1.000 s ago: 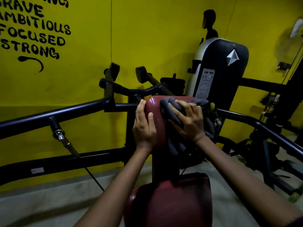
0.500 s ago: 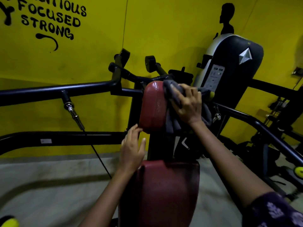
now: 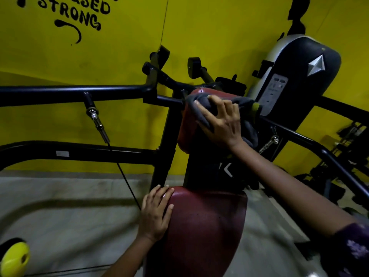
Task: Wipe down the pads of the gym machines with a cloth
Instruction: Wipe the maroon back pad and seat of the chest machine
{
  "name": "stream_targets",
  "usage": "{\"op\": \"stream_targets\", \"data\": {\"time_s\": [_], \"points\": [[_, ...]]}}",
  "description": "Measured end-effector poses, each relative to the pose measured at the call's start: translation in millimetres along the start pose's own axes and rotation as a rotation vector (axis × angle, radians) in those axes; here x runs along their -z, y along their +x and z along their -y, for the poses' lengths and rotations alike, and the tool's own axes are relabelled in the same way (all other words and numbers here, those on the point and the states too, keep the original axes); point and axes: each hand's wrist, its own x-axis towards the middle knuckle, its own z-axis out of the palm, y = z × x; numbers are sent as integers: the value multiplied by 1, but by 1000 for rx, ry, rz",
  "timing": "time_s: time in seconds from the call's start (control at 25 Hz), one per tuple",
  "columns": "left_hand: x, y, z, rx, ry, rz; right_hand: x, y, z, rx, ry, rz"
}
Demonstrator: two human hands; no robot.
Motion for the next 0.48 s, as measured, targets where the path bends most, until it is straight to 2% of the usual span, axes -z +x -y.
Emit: {"op": "stream_targets", "data": {"time_s": [0.08,0.12,0.16,0.28,0.32,0.44,0.48], "points": [[-2,-1,-1,-19,-5,-27,8,4,-15,351,-34,47],[-3,-2,0,-26,-10,-40,10,12,-25,419,-47,63],[-4,-3,1,-33,-15,-54,8,18,-31,384,-58,56],[-5,-3,3,-43,-20,-80,-1,15,-11,20,-33,0],[-6,-2,2,-39,-18,-84,-3,8,1,14,-30,6],[-5,-1,0,-27,-30,-75,8,12,-8,461,-53,55],[-4,-2,0,-27,-29,-75,10,22,-19,519,-69,53]]}}
